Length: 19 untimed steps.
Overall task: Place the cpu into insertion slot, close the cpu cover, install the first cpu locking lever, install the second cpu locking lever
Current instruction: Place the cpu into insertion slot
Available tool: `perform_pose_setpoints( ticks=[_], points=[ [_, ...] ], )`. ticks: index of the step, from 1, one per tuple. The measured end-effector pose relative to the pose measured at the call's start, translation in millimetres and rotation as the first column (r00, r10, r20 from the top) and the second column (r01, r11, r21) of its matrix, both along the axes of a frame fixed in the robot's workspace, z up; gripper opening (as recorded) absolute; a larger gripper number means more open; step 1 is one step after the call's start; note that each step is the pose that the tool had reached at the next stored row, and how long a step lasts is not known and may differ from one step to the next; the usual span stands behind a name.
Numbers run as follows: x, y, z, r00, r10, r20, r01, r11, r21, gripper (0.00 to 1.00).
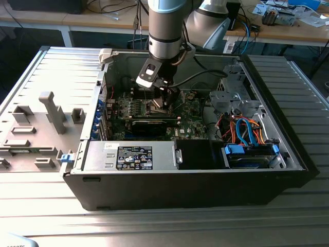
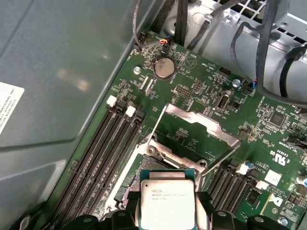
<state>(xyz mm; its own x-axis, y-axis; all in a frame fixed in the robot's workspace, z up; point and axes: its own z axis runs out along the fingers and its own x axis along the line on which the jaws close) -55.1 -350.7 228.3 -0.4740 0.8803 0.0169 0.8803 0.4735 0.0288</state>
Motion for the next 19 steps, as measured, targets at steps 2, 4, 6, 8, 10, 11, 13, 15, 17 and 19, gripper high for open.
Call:
perform_pose_setpoints(
  ticks=[2, 4, 6, 8, 10, 11, 13, 15, 17, 19],
  points=[
    [0.0, 0.0, 0.0, 1.0000, -0.007, 0.0000, 0.007, 1.0000, 0.0000, 0.54],
    [0.0, 0.0, 0.0, 0.9998, -0.017, 0.0000, 0.017, 0.9998, 0.0000, 0.54],
    [0.0, 0.0, -0.1, 0.9996, -0.027, 0.0000, 0.027, 0.9996, 0.0000, 0.54],
    [0.0, 0.0, 0.0, 0.9995, -0.033, 0.0000, 0.033, 0.9995, 0.0000, 0.54],
    [0.0, 0.0, -0.1, 0.9991, -0.043, 0.0000, 0.043, 0.9991, 0.0000, 0.54],
    [0.0, 0.0, -0.1, 0.9990, -0.046, 0.0000, 0.046, 0.9990, 0.0000, 0.54],
    [0.0, 0.0, -0.1, 0.9986, -0.052, 0.0000, 0.052, 0.9986, 0.0000, 0.54],
    [0.0, 0.0, -0.1, 0.9982, -0.060, 0.0000, 0.060, 0.9982, 0.0000, 0.54],
    [0.0, 0.0, -0.1, 0.9978, -0.067, 0.0000, 0.067, 0.9978, 0.0000, 0.54],
    [0.0, 0.0, -0.1, 0.9969, -0.078, 0.0000, 0.078, 0.9969, 0.0000, 0.54]
  ],
)
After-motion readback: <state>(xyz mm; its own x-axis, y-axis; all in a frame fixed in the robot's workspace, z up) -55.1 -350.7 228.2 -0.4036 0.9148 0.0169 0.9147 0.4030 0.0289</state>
